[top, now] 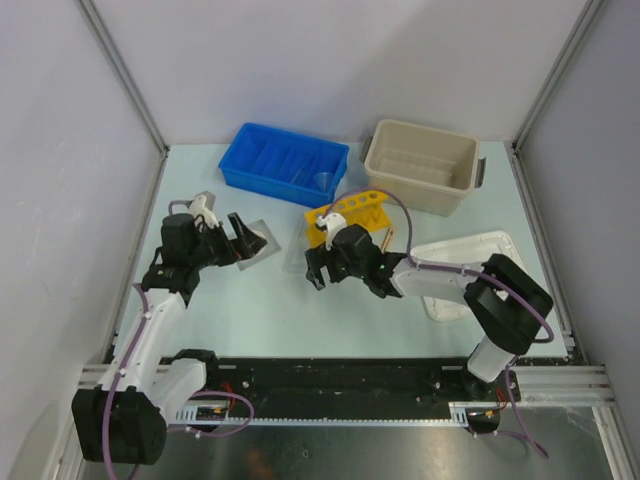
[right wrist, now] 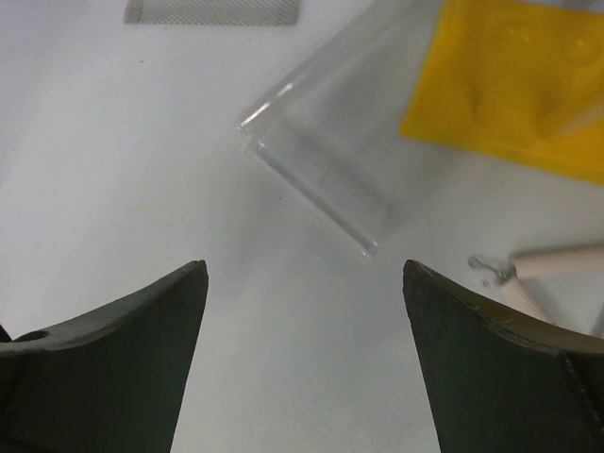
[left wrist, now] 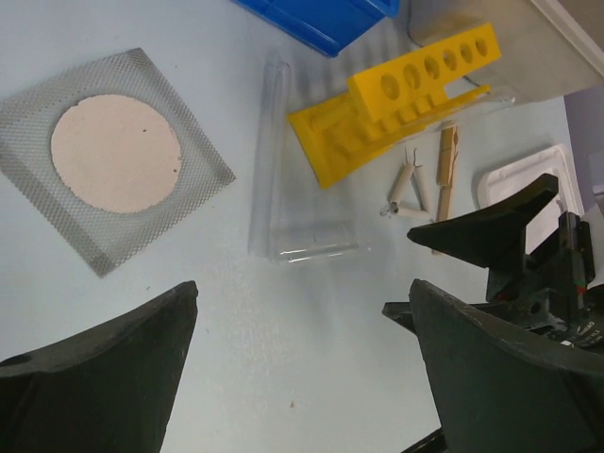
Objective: Organize the chemistry lab equipment
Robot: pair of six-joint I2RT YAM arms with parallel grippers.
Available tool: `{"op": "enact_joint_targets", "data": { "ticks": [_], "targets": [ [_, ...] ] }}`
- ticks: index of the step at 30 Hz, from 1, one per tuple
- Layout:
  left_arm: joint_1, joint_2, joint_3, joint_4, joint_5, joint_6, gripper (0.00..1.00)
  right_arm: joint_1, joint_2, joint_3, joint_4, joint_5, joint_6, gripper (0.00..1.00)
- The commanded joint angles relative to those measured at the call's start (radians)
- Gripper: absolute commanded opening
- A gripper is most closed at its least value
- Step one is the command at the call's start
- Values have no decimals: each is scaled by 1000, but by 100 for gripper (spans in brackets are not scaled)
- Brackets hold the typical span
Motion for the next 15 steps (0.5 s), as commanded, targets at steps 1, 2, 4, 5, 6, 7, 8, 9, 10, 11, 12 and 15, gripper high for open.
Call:
{"op": "enact_joint_targets", "data": {
  "ticks": [1,2,4,5,6,7,8,9,10,11,12,15],
  "targets": [
    [9,-26,-16,-1,-19,-14,99,22,65,82,63,20,-89,89],
    [9,-29,-19,-2,-19,-17,99,24,79,93,60,30,-100,89],
    [10,-36,-22,-2,-18,-24,100,28,103,107,62,41,-118,90],
    [10,-38,-23,-2,-19,-26,100,30,113,111,66,46,-129,90],
    [9,-39,-23,-2,-20,-28,100,31,123,115,66,52,-139,90],
    [9,-39,-23,-2,-18,-29,100,33,133,120,65,59,-148,90],
    [9,-40,-23,-2,-14,-32,99,33,143,126,63,65,-157,90],
    [9,-40,-23,0,-10,-33,99,33,154,133,60,70,-167,90],
    [9,-40,-23,-1,-8,-33,99,33,165,139,57,73,-177,90],
    [9,-38,-23,-1,-7,-34,98,33,175,145,54,76,-187,90],
    [9,-38,-23,0,-6,-34,98,33,185,151,50,77,-195,90],
    [9,-37,-24,0,-9,-36,96,31,213,167,38,69,-215,91]
  ]
}}
